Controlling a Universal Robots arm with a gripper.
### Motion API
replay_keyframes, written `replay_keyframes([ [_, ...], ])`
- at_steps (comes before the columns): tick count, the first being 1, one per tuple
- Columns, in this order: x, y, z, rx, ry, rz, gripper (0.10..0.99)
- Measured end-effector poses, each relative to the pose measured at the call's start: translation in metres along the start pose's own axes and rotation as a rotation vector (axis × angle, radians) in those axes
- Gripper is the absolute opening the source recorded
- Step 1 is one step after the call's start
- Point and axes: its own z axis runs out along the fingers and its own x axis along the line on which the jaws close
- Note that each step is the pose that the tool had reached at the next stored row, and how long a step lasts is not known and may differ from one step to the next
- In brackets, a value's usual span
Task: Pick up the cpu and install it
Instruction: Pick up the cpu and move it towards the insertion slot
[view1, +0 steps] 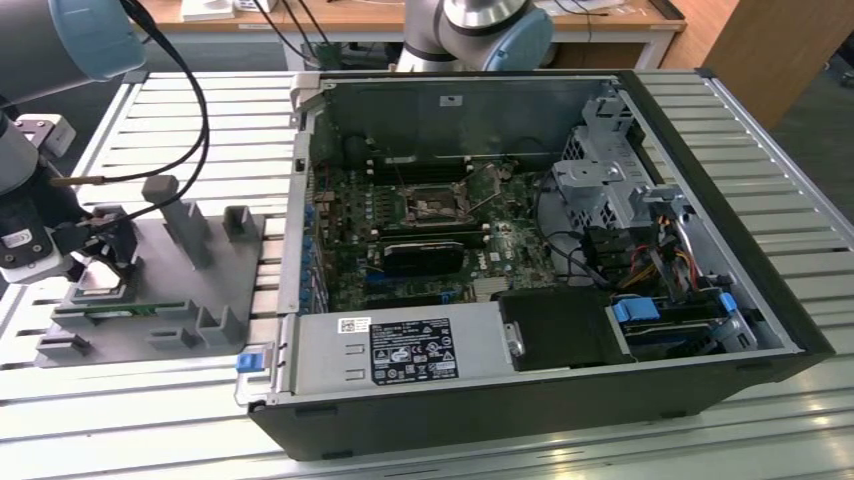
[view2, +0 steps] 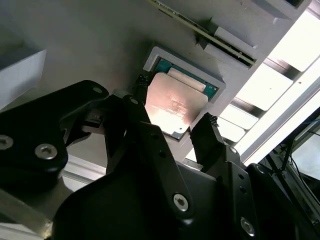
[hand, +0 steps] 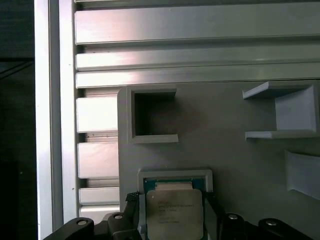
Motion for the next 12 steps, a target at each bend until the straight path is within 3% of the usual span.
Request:
replay_keyframes([
  [8, -0.0012, 0.0001, -0.0007, 0.0, 0.0001, 0.0, 0.612],
  [9, -0.0012, 0.0001, -0.0015, 0.0, 0.0003, 0.0, 0.675],
  [12, -0.0012, 0.0002, -0.0027, 0.0, -0.0002, 0.0, 0.675],
])
